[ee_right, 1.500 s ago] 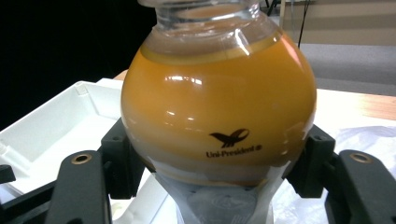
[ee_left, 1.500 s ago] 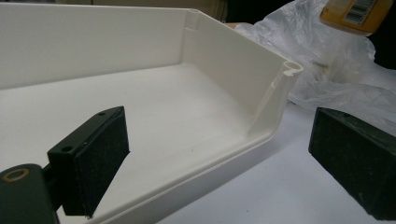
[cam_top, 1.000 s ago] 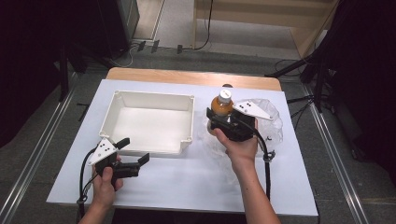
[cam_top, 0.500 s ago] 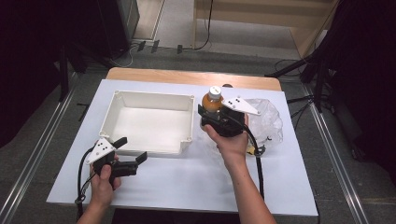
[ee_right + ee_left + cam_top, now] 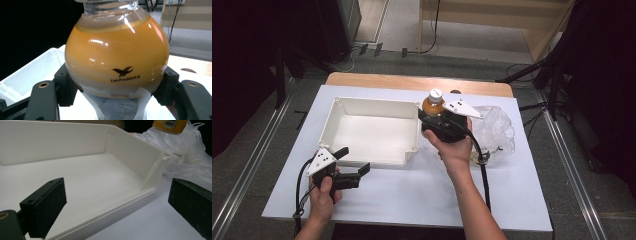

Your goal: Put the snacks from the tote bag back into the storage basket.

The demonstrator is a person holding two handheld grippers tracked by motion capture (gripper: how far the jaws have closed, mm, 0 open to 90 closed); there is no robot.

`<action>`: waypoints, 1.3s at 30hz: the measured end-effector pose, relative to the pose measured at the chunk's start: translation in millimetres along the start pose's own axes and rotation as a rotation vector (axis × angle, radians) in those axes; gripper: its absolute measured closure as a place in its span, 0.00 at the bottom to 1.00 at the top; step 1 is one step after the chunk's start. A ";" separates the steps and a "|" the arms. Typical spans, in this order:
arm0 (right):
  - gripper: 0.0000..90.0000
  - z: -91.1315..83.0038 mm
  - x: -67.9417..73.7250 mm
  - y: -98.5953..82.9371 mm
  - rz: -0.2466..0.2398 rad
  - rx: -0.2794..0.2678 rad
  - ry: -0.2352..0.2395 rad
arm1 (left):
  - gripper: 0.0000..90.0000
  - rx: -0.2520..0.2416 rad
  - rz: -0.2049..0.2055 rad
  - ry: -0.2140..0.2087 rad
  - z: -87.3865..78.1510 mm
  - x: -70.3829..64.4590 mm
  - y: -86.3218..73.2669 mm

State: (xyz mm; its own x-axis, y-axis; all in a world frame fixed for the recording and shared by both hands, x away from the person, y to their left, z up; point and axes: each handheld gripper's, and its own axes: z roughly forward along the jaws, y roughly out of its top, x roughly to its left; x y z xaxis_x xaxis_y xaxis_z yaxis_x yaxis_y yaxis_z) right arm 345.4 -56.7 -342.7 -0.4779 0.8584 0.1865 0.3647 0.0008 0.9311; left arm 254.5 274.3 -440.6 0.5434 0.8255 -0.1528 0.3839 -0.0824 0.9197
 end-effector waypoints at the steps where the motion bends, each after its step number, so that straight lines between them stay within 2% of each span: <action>1: 0.38 1.2 0.7 0.5 -0.001 -0.002 0.002 | 0.02 -0.001 0.000 0.000 0.0 0.0 0.1; 20: 0.38 24.3 17.9 8.0 -0.005 0.010 0.046 | 0.02 -0.011 -0.001 -0.001 -1.0 1.1 0.3; 31: 0.38 40.1 30.0 3.4 -0.001 0.022 0.061 | 0.02 -0.016 0.012 -0.002 -0.4 -0.9 0.4; 34: 0.38 44.1 31.2 2.2 0.008 0.022 0.059 | 0.02 -0.028 0.022 -0.007 -2.1 -0.9 1.2; 39: 0.38 50.6 32.2 -0.1 0.010 0.030 0.062 | 0.02 -0.034 0.016 -0.006 -2.8 -0.1 1.4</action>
State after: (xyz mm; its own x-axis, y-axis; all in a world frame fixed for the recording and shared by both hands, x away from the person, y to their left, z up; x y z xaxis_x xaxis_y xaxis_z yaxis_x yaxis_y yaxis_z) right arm 370.5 -3.1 -352.6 -0.5227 0.8249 0.2153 0.3926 0.0087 0.9197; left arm 252.9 275.7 -438.2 0.5536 0.8209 -0.1401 0.3497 -0.0765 0.9337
